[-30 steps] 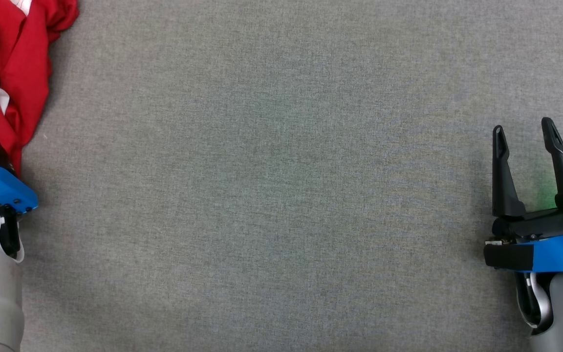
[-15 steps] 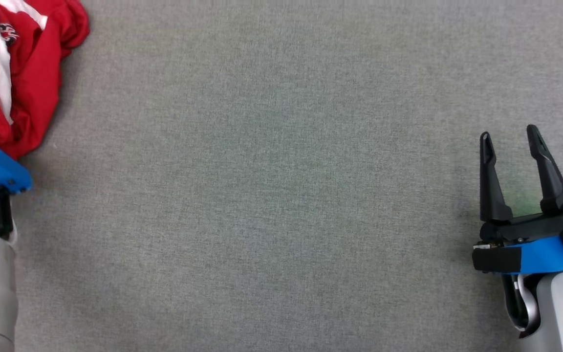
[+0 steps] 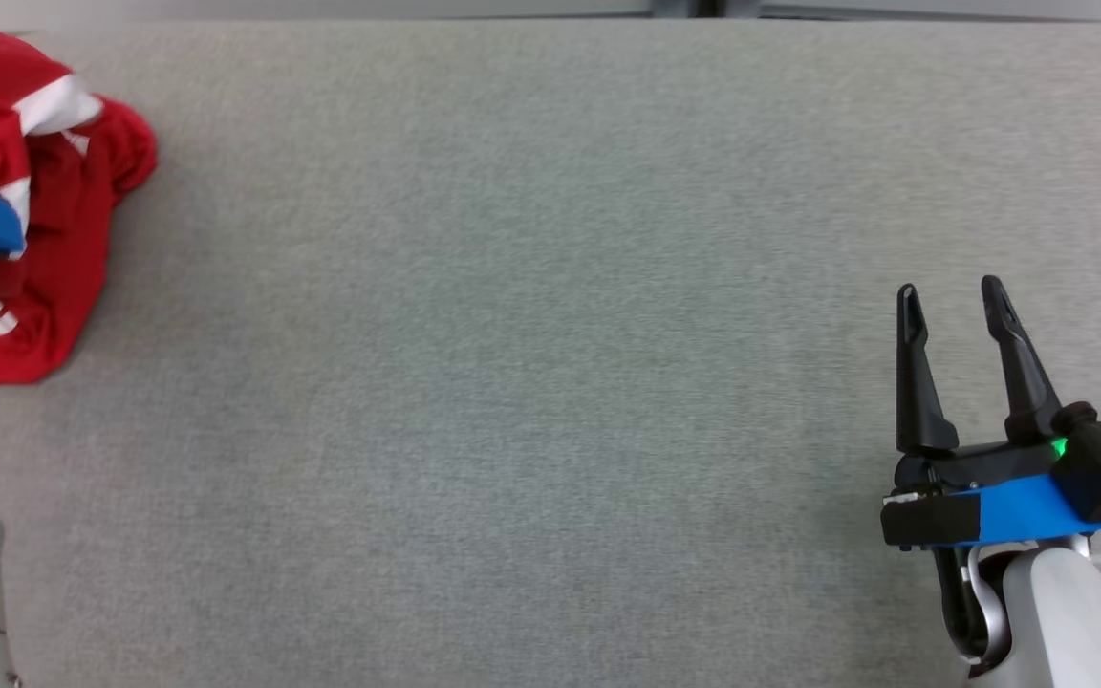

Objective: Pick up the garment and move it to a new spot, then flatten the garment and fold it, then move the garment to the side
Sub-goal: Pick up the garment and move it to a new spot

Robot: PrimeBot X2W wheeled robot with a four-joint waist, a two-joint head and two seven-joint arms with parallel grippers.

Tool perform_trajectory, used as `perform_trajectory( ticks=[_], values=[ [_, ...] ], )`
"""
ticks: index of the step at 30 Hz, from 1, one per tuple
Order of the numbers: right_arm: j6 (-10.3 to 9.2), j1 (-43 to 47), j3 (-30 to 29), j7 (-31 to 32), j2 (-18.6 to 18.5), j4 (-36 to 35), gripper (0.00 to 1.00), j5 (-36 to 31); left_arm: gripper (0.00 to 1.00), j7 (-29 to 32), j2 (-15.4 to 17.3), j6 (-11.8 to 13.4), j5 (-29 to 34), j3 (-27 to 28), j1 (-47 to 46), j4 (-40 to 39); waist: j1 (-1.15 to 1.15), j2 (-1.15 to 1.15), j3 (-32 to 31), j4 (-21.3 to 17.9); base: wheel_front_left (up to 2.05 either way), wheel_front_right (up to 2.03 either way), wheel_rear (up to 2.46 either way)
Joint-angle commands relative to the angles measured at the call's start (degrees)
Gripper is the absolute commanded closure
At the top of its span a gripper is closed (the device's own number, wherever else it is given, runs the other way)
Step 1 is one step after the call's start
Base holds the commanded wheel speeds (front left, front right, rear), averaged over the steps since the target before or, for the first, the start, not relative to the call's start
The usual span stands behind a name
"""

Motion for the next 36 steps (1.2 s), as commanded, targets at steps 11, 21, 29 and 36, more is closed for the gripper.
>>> perform_trajectory(
  ticks=[11,21,29,36],
  values=[
    [-0.02,1.69,0.38,-0.06,2.29,1.51,0.0,1.9,1.0,2.44,-2.71,-1.93,1.96,-8.11,-5.15,-13.61,0.01,0.0,-6.26,-10.71,0.0,0.0,0.0],
    [-0.02,1.74,1.32,-0.06,2.44,2.01,0.0,6.44,1.0,6.64,-7.6,-2.6,0.89,-17.02,-8.2,-22.22,0.01,0.0,-6.65,-22.01,0.0,0.0,0.0],
    [-0.02,1.4,1.7,-0.05,2.44,1.75,0.0,7.74,1.0,5.53,-11.86,-2.86,-1.65,-24.53,-3.22,-18.57,0.01,0.0,-5.74,-25.62,0.0,0.0,0.0],
    [-0.02,1.27,0.67,-0.05,2.44,1.26,0.0,7.08,1.0,2.97,-13.5,-2.39,-5.04,-28.79,6.39,-12.47,0.01,0.0,-4.61,-23.96,0.0,0.0,0.0]
  ],
)
